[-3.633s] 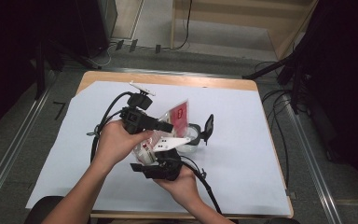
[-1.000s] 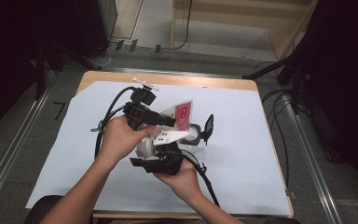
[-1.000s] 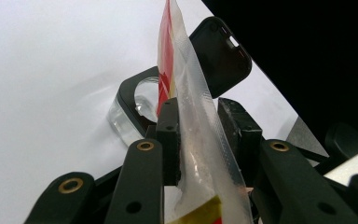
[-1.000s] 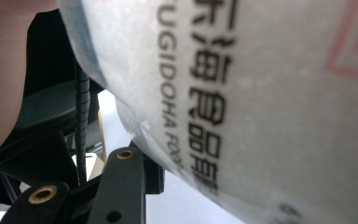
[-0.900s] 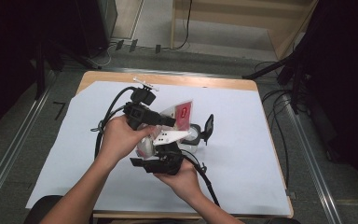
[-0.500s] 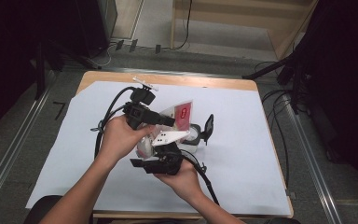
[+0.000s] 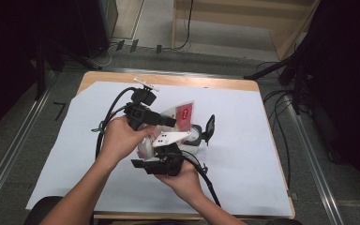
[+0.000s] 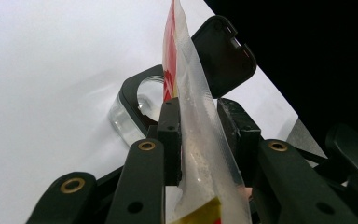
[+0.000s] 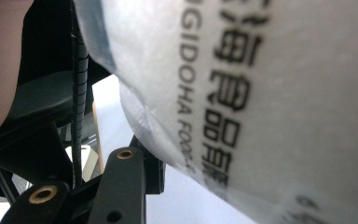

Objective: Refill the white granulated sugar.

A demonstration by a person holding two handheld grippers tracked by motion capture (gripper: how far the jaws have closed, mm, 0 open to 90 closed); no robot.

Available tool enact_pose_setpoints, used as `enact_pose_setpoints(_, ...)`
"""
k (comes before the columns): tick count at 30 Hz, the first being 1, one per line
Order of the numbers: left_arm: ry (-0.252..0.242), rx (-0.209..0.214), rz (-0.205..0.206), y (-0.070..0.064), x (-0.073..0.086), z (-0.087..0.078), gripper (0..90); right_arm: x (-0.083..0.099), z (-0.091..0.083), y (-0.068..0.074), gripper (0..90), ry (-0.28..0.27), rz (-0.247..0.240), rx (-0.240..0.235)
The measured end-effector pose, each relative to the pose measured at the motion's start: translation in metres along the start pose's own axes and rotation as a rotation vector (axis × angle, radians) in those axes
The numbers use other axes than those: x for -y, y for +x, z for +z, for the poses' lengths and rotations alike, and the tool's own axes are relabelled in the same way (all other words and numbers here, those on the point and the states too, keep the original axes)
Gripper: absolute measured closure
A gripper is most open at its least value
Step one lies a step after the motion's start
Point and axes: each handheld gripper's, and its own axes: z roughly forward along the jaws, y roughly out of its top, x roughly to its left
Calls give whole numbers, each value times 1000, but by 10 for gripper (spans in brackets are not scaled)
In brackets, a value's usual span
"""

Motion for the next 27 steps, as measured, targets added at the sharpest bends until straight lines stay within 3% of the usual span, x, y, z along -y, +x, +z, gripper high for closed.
enact_pose_setpoints(27, -3, -20, 15, -5, 0, -1, 716, 0, 1, 2, 621, -3, -7, 10)
